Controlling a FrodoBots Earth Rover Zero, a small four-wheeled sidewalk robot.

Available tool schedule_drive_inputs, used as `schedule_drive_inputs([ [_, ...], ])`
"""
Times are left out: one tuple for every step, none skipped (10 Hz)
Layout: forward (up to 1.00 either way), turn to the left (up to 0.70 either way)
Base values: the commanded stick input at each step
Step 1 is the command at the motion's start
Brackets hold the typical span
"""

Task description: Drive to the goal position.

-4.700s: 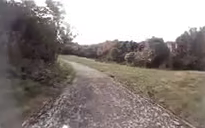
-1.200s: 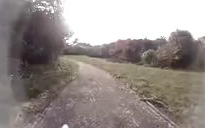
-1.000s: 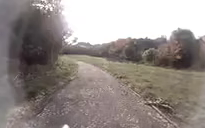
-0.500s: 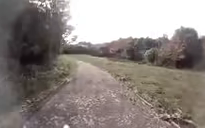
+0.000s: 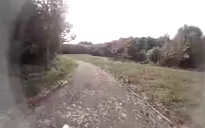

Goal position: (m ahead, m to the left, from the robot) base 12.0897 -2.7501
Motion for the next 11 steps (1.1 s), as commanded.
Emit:
schedule_drive_inputs([
  [0.85, 0.0],
  [0.85, 0.0],
  [0.85, 0.0],
  [0.85, 0.0],
  [0.85, 0.0],
  [0.85, 0.0],
  [0.85, 0.0],
  [0.85, 0.0],
  [0.85, 0.0],
  [0.85, 0.0],
  [0.85, 0.0],
])
